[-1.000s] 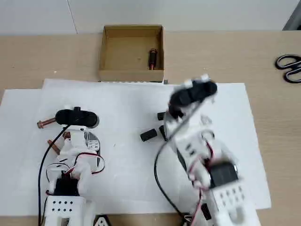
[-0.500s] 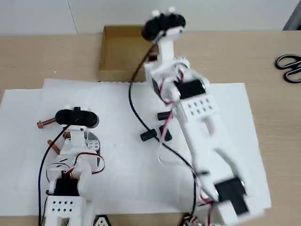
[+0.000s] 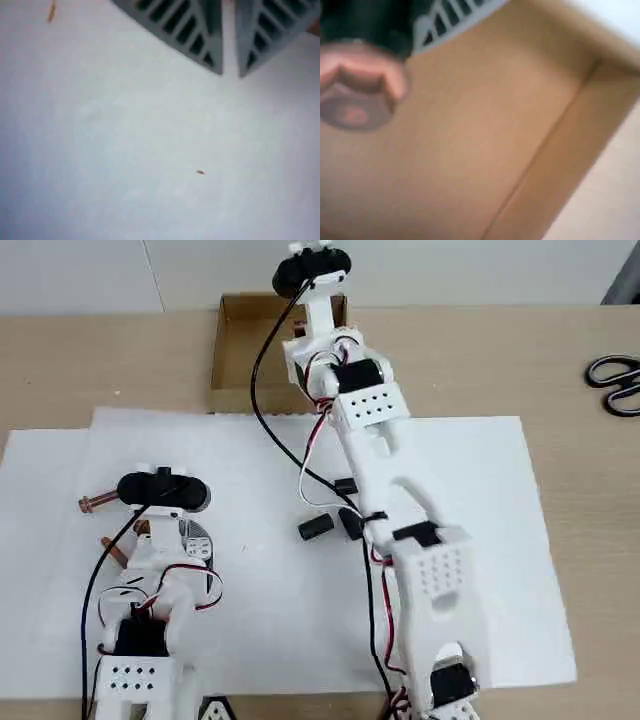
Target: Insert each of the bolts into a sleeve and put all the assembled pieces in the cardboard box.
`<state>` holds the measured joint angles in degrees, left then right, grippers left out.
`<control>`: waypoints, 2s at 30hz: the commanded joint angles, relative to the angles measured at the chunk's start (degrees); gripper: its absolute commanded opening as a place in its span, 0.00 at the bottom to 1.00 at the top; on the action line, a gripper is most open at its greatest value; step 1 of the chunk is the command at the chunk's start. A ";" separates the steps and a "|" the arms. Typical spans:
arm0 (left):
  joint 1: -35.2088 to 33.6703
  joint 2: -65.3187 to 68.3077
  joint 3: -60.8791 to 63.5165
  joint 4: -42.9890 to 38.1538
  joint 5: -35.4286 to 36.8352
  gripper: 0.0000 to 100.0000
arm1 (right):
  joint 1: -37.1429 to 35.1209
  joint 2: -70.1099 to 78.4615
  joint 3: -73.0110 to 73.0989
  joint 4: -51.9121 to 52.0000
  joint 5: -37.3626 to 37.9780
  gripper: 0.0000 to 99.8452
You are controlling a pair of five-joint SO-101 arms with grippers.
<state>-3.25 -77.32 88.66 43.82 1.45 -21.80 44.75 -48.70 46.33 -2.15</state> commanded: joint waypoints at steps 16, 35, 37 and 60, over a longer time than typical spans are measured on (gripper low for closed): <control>-0.53 -0.44 -0.40 -0.26 0.00 0.01 | -0.31 13.49 -21.71 5.14 10.46 0.02; -0.53 -0.44 -0.40 -0.26 0.00 0.01 | -1.45 10.59 -36.48 31.25 11.43 0.08; -0.53 -0.44 -0.40 -0.26 0.00 0.01 | -1.45 10.86 -39.82 35.74 11.25 0.06; -0.53 -0.44 -0.40 -0.26 0.00 0.01 | -4.26 10.42 -46.33 54.29 8.79 0.01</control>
<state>-3.25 -77.32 88.66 43.82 1.45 -25.32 59.87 -92.75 99.25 8.66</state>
